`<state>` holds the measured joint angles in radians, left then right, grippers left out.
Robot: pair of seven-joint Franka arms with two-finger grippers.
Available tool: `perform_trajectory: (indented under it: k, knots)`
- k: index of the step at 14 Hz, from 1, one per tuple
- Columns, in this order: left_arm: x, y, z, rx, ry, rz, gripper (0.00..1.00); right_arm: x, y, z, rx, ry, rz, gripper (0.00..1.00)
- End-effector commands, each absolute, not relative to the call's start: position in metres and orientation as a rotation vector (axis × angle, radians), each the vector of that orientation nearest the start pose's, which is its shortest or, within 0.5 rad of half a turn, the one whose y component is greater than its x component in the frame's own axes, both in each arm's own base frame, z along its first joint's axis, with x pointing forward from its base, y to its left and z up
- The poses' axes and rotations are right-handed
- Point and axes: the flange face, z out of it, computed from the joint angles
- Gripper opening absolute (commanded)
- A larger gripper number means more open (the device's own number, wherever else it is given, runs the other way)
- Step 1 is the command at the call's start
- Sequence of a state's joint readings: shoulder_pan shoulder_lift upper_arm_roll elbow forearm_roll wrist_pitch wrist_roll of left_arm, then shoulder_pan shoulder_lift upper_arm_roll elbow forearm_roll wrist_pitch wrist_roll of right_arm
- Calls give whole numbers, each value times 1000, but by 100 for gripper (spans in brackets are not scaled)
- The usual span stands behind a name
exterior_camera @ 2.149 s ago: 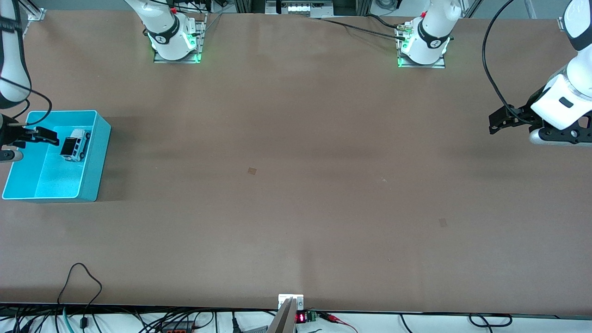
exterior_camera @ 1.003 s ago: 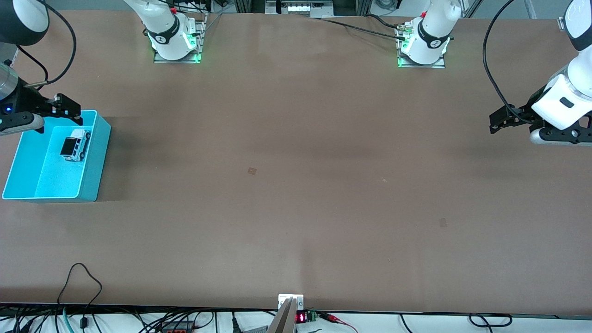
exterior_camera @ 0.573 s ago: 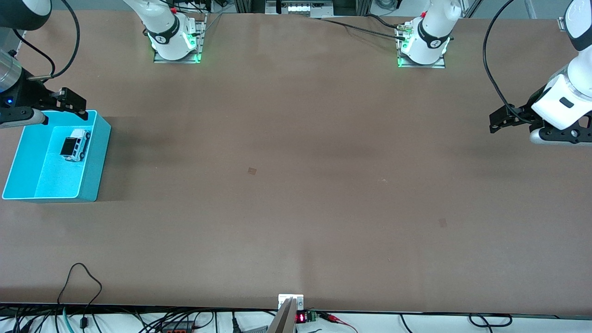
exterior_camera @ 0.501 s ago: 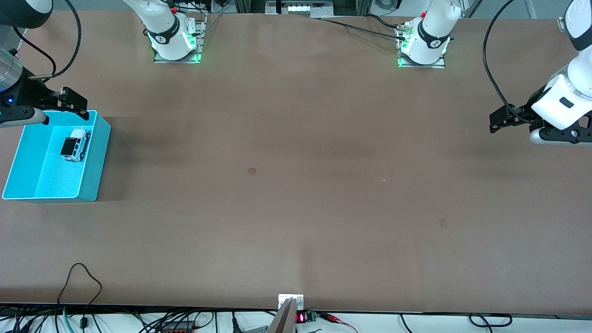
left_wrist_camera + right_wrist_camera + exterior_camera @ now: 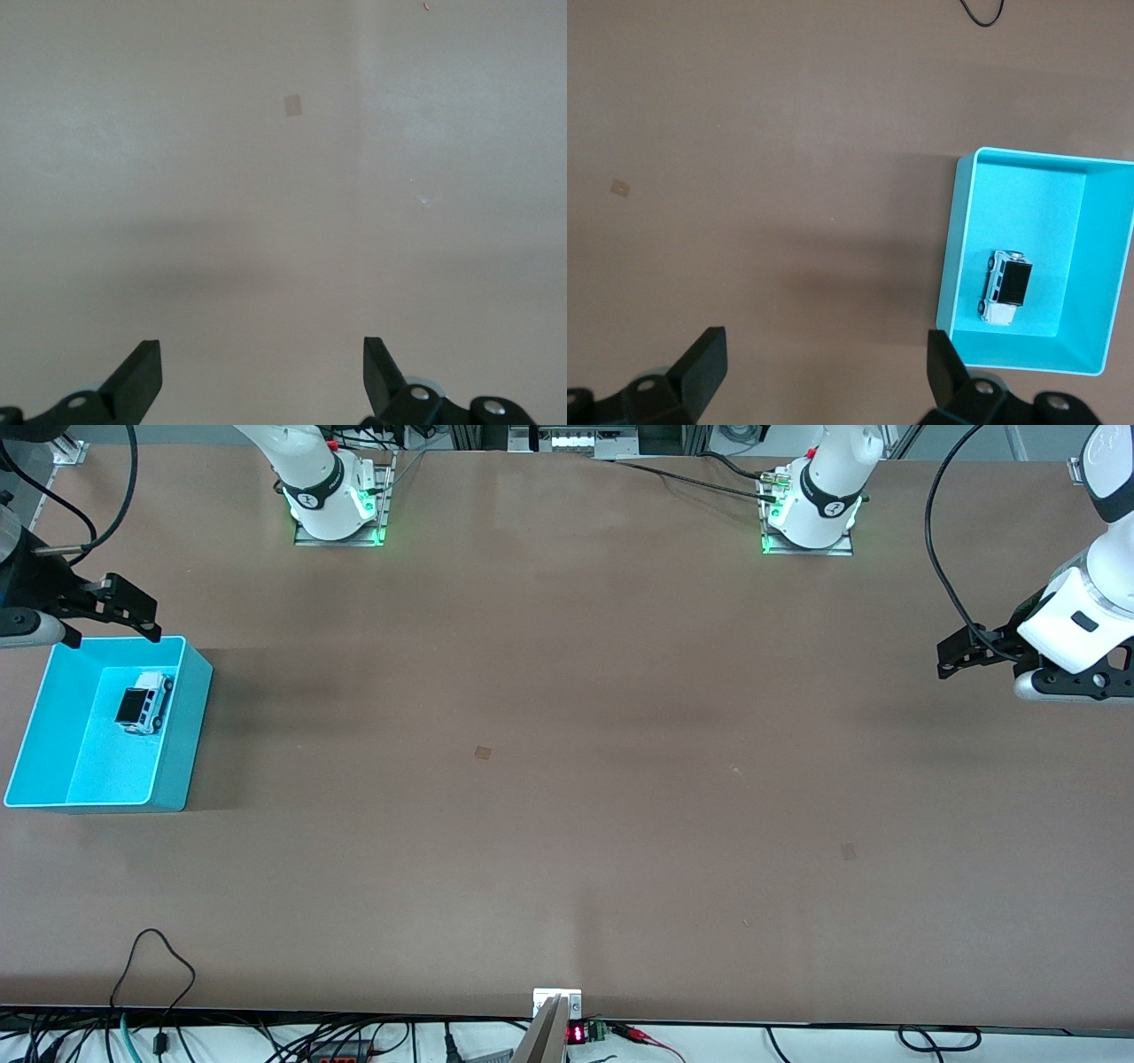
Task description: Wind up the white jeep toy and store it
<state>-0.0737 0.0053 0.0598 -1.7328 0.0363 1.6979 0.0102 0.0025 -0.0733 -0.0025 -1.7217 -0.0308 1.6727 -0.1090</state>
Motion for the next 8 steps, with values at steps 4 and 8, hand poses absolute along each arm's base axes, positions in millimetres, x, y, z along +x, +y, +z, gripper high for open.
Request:
perform_trajectory:
  k: [4, 8]
  knots:
    - [553, -1, 559, -3088, 71, 72, 100, 538, -14, 614, -3156, -130, -44, 100]
    - [553, -1, 559, -3088, 68, 72, 100, 539, -7, 623, -3116, -127, -74, 100]
